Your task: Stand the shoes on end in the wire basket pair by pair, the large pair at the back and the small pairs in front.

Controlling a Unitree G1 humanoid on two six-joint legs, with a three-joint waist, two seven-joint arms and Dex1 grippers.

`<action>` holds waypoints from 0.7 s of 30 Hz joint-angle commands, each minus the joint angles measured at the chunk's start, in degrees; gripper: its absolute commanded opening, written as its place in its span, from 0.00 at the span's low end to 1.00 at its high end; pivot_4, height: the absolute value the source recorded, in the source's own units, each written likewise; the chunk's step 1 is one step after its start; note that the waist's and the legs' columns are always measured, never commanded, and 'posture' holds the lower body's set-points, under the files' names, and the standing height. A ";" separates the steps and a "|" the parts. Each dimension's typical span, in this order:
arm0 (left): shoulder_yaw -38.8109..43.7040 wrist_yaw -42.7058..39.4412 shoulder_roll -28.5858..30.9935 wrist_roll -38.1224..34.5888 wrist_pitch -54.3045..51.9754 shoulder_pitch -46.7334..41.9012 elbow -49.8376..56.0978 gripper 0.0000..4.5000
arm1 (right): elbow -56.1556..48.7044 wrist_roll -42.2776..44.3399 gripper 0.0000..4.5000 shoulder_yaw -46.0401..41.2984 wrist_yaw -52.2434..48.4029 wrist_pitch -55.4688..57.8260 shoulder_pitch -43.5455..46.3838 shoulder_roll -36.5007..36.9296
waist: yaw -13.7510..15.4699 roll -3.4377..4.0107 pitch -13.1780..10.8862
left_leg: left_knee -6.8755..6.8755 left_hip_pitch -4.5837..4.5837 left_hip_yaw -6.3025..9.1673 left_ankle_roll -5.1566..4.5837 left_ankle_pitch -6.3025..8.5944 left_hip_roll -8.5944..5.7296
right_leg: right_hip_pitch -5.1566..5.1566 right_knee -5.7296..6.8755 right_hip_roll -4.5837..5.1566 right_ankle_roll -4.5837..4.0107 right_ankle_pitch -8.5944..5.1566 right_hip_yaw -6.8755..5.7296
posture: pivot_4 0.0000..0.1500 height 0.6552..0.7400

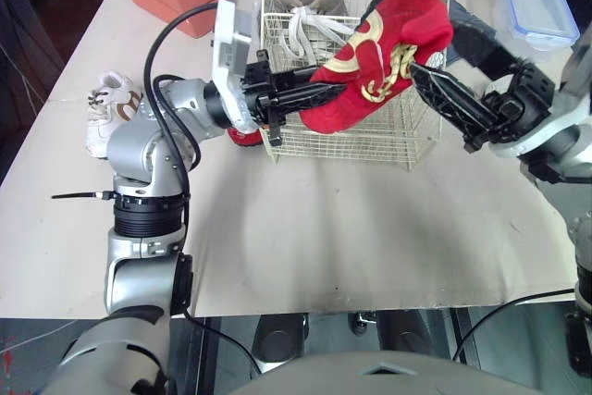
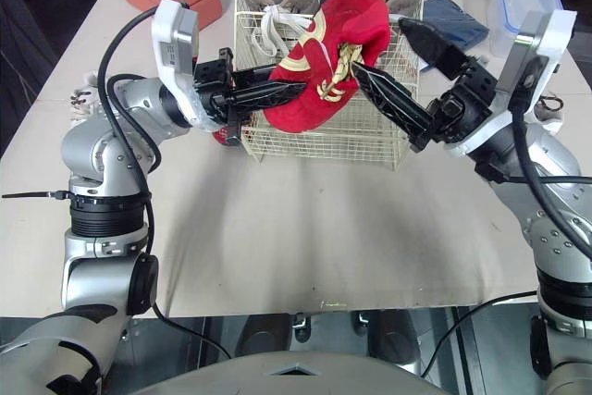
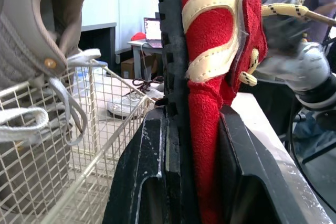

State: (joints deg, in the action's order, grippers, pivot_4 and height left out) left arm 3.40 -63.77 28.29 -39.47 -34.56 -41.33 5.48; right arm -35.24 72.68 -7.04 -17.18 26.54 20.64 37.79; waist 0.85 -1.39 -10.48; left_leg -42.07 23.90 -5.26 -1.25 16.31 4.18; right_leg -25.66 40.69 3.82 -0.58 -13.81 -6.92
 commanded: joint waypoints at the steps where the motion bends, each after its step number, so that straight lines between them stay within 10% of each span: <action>1: 0.49 0.92 -0.63 -0.35 1.97 -0.91 1.91 0.12 | -2.42 4.06 1.00 -1.08 4.61 2.23 1.64 -0.85 | 0.00 0.00 0.00 | 0.00 0.00 -0.01 -0.01 0.01 0.00 | 0.00 -0.01 0.00 0.03 -0.02 0.01 | 1.00 0.36; 5: 0.64 1.49 -1.22 -0.95 2.07 -0.68 2.32 0.12 | -1.85 2.46 0.86 0.85 9.51 3.60 2.51 -3.81 | -0.02 0.00 0.00 | 0.03 0.00 0.00 -0.02 0.01 0.00 | 0.00 -0.04 -0.03 0.04 -0.02 0.01 | 1.00 0.36; 13: -0.02 1.53 -0.92 -0.74 1.92 -0.34 2.53 0.12 | -2.00 -2.12 0.05 2.02 11.40 4.83 3.04 -7.28 | -0.01 0.00 0.00 | 0.07 0.02 -0.02 -0.02 0.01 0.00 | -0.01 -0.09 -0.05 0.05 -0.02 0.01 | 1.00 0.36; 21: -0.71 3.31 -0.51 -1.92 -2.93 -1.43 2.02 0.23 | -2.33 -4.49 0.00 2.41 13.29 5.45 4.29 -9.91 | -0.03 0.00 0.00 | 0.08 0.03 0.01 -0.02 0.01 0.01 | -0.02 -0.09 -0.05 0.10 -0.05 0.00 | 1.00 0.36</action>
State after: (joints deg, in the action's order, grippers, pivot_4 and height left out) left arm 3.56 -59.93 27.48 -39.60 -36.36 -41.13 5.50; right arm -35.44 68.29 -4.75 -3.81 32.23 23.04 28.33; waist 0.81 -1.40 -10.48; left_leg -41.99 23.93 -5.25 -1.27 16.32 4.18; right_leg -25.67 40.60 3.77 -0.47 -13.86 -6.92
